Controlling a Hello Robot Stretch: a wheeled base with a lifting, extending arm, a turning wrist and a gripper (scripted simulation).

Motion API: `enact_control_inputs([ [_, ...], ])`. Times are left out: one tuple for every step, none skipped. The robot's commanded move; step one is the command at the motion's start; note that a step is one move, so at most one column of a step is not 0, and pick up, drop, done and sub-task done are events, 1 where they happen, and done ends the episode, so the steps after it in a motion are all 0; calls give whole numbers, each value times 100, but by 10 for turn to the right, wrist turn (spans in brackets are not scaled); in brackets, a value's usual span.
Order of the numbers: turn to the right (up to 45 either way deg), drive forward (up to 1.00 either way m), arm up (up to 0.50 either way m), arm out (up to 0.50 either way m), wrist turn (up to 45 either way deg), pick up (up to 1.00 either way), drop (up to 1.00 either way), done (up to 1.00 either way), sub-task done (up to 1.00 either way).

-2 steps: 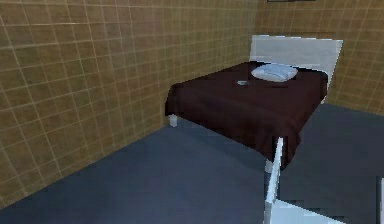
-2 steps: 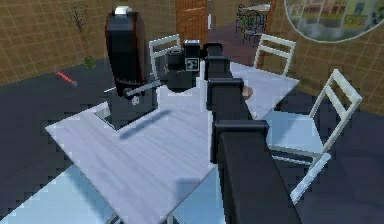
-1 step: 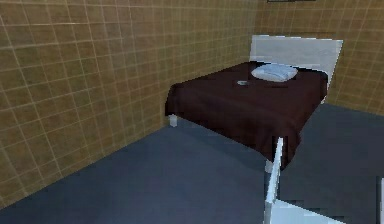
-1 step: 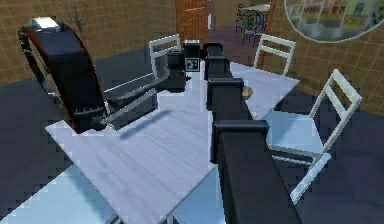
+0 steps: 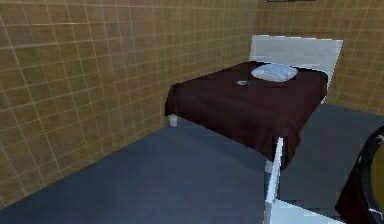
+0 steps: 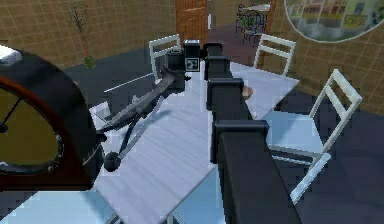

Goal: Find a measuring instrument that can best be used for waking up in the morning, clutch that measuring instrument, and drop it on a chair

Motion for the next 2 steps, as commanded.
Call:
enact_control_inputs([
  [0, 0, 0, -34, 0, 0, 0, 0, 0],
  [-450, 0, 0, 0, 0, 0, 0, 0, 0],
])
